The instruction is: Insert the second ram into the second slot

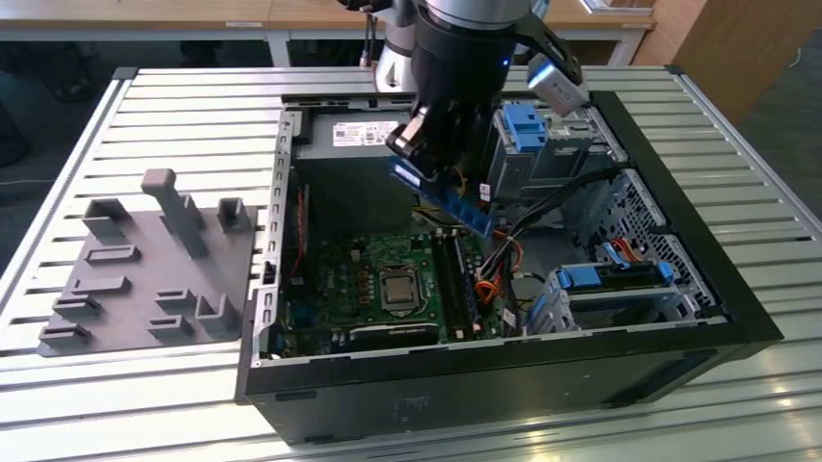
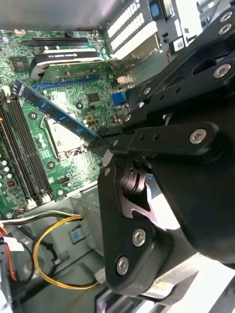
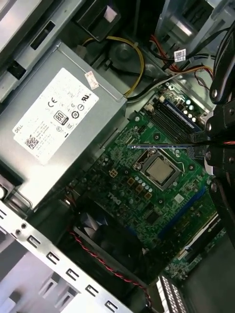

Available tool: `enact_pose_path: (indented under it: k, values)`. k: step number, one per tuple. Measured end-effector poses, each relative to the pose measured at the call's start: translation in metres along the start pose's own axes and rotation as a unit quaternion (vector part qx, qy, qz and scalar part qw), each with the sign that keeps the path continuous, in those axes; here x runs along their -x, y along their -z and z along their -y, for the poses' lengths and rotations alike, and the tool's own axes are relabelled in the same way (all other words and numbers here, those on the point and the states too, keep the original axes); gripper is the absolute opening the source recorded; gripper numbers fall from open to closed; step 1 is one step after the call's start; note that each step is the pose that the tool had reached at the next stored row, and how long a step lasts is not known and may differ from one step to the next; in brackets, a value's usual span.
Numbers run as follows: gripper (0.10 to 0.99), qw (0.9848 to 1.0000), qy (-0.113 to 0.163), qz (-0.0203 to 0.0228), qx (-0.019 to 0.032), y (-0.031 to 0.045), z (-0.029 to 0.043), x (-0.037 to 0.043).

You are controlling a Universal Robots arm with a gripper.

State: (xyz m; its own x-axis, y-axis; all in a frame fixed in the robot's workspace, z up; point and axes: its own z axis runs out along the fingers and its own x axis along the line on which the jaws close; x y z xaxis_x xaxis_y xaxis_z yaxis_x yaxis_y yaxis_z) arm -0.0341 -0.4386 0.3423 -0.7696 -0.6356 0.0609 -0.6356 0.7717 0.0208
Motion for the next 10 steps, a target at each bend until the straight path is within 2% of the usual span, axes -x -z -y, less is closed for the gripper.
enact_pose_path:
  k: [5,10]
  values:
    - [0.137,0.9996,-0.028,-0.0015,-0.0012,-0.0025,0.0,0.0001]
    - [0.137,0.9982,-0.06,-0.0021,-0.0016,-0.0052,0.0001,0.0003]
